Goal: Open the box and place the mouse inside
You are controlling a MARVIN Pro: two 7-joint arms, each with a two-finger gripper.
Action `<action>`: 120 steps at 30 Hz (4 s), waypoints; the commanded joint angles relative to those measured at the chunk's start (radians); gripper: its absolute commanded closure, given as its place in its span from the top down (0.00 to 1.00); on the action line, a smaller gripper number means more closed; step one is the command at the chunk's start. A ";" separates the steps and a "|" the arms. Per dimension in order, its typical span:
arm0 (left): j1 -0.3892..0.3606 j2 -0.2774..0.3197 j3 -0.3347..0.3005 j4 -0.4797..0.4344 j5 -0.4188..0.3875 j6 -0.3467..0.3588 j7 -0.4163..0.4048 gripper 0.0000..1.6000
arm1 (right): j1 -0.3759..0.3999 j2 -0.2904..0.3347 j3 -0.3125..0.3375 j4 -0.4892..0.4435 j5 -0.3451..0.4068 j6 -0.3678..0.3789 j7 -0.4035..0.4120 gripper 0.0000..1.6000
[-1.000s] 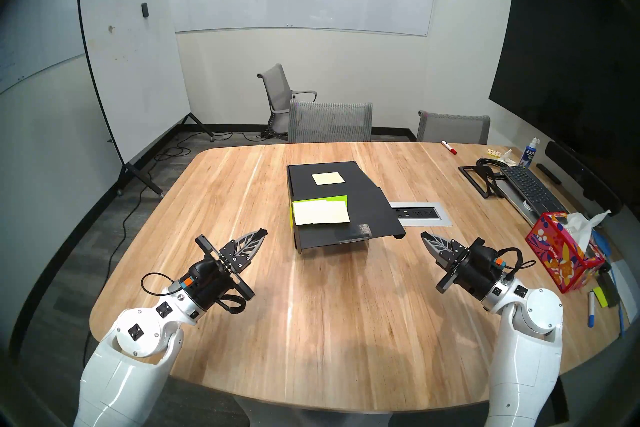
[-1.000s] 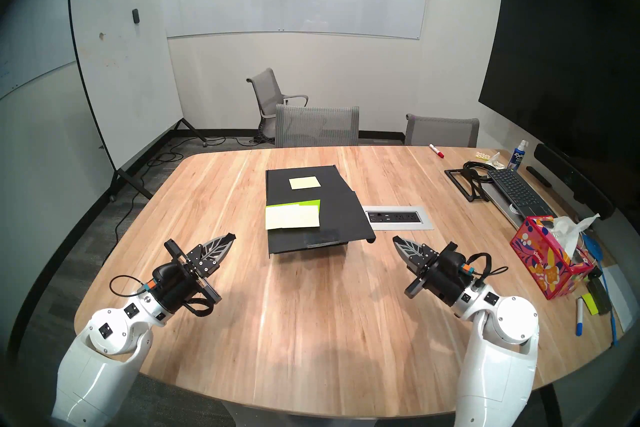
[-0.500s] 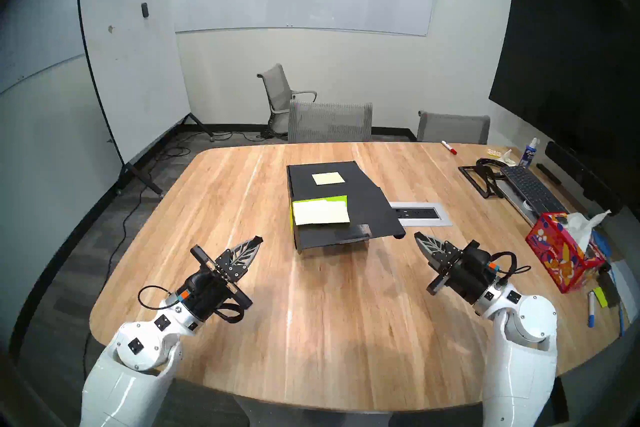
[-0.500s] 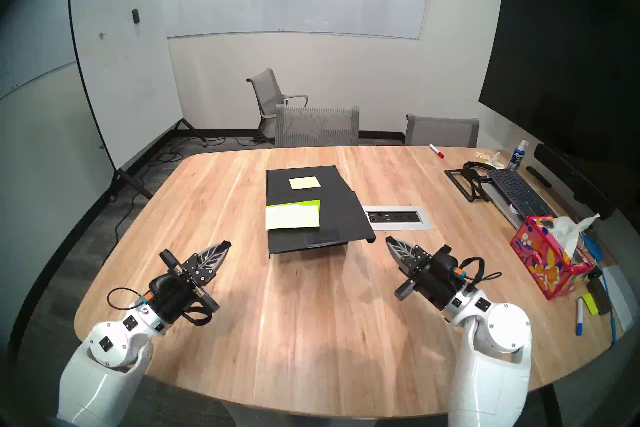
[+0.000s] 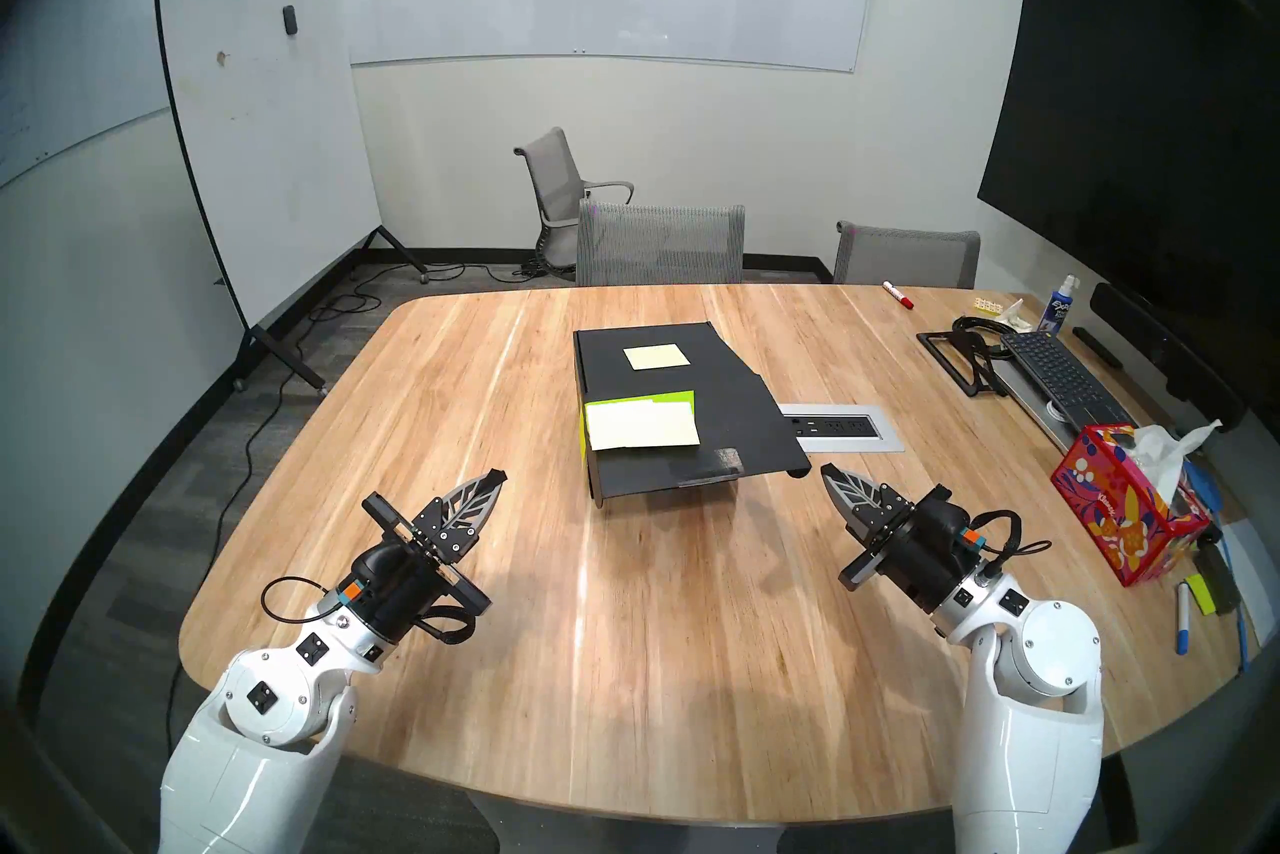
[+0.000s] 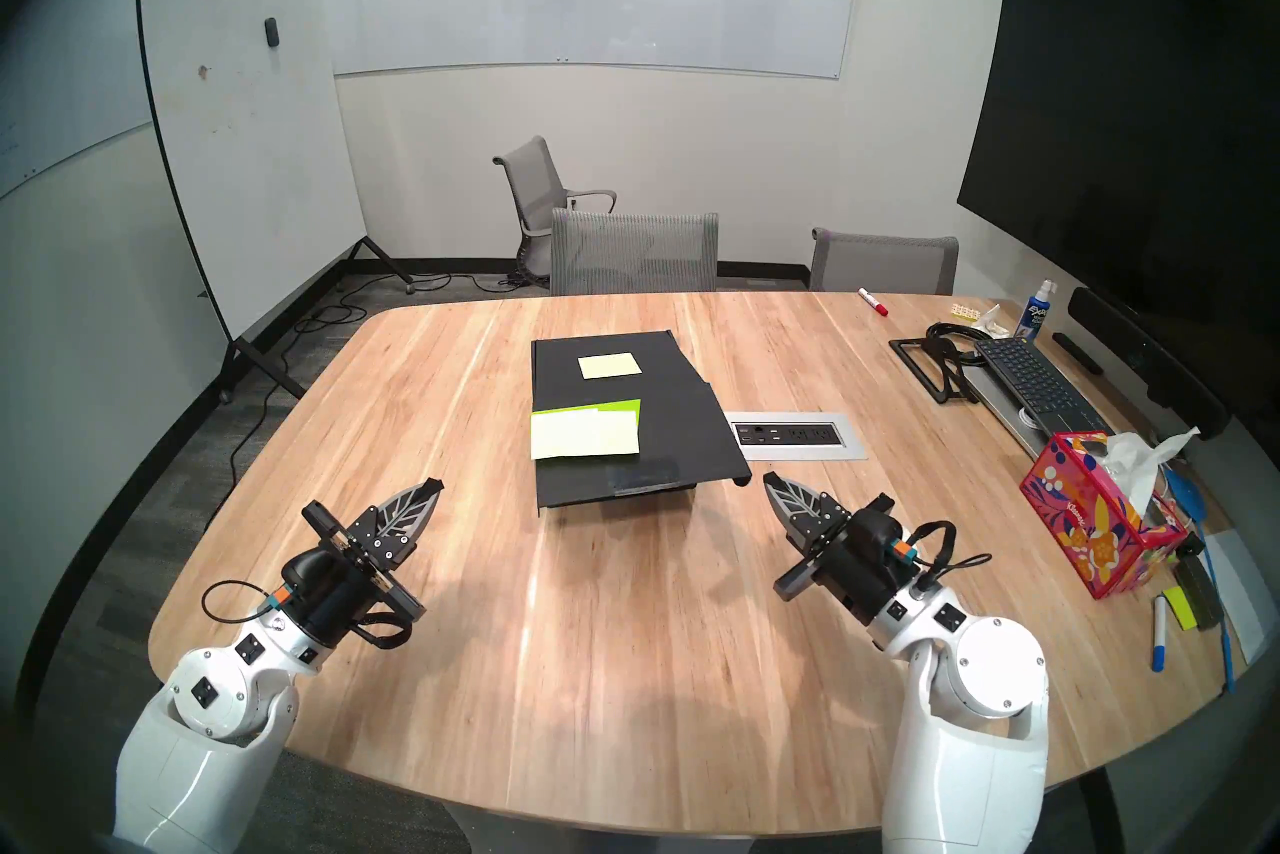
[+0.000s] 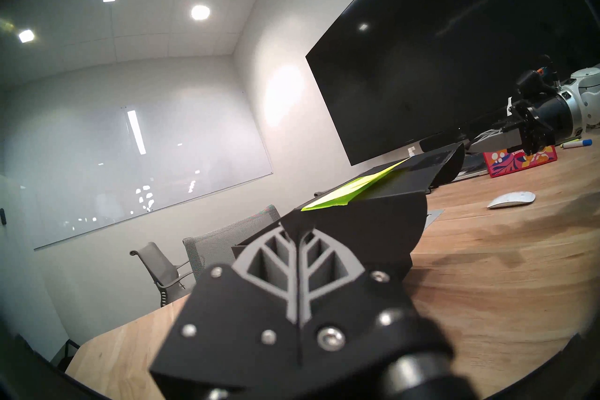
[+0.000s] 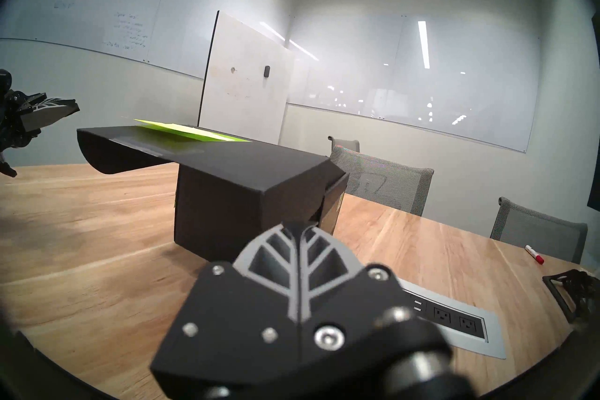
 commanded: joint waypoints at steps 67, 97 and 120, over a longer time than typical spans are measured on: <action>0.014 -0.030 -0.010 -0.053 0.076 -0.004 0.030 1.00 | -0.011 -0.007 -0.005 -0.038 0.005 0.017 -0.059 1.00; 0.014 -0.030 -0.010 -0.053 0.076 -0.004 0.029 1.00 | -0.023 -0.009 -0.010 -0.053 0.012 0.019 -0.032 1.00; 0.014 -0.031 -0.010 -0.053 0.076 -0.004 0.028 1.00 | -0.026 -0.009 -0.062 -0.052 -0.021 0.007 -0.082 1.00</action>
